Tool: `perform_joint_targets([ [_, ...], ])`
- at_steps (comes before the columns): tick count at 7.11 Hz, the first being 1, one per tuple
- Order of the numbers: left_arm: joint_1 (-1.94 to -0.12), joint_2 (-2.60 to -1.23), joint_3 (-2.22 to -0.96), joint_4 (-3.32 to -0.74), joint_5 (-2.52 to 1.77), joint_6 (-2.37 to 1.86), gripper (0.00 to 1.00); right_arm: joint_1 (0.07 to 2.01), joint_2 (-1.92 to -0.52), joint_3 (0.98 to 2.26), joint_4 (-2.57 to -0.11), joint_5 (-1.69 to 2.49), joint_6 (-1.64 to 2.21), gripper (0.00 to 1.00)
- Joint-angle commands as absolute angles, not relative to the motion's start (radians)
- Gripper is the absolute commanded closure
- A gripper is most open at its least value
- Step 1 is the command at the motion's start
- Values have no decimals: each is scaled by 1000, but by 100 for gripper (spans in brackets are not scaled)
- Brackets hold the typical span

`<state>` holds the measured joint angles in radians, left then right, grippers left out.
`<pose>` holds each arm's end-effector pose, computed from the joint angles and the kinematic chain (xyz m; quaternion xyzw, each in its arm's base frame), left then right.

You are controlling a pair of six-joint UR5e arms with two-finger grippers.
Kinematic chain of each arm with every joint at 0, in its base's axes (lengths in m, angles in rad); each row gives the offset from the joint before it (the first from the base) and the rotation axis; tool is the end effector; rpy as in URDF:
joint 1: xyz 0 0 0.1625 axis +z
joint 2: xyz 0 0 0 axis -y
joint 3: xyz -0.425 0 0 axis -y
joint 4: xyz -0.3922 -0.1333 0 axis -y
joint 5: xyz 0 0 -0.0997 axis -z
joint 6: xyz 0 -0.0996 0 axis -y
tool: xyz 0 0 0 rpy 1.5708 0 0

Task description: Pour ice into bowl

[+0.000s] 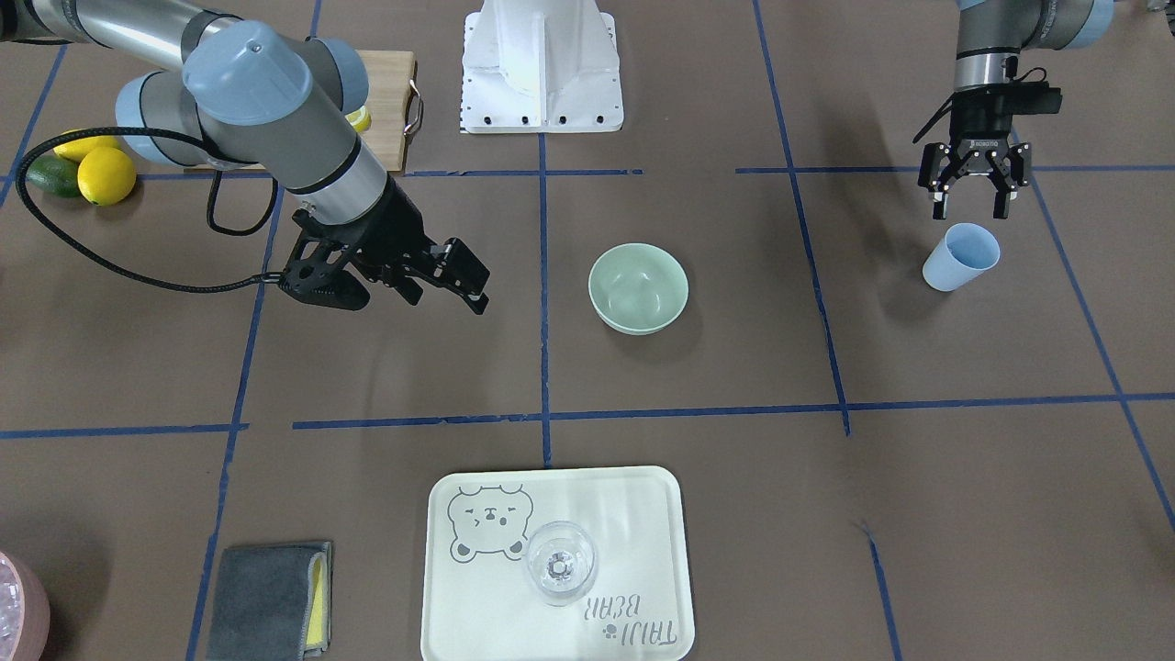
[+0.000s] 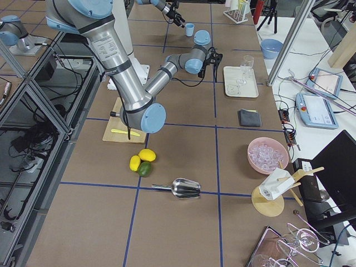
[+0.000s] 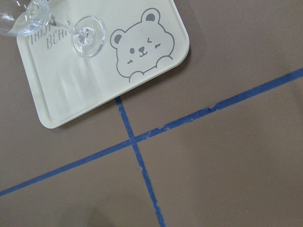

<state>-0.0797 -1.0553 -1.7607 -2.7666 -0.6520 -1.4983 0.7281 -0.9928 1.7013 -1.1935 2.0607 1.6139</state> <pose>0.2548 -0.2335 0.6205 0.4297 0.3461 -0.1898 0.8121 -0.4308 -0.4999 0.2160 -0.0273 -0.5418 0.1963 0.8168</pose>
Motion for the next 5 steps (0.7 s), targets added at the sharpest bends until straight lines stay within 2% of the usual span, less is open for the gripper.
perform_joint_targets([
  [1, -64, -1115, -1692, -2758, -542, -1523, 1, 729, -992, 1704, -1192, 2062, 1611, 0],
  [5, -61, -1228, -1537, -2758, -384, -1517, 1, 730, -992, 1704, -1192, 2062, 1611, 0],
])
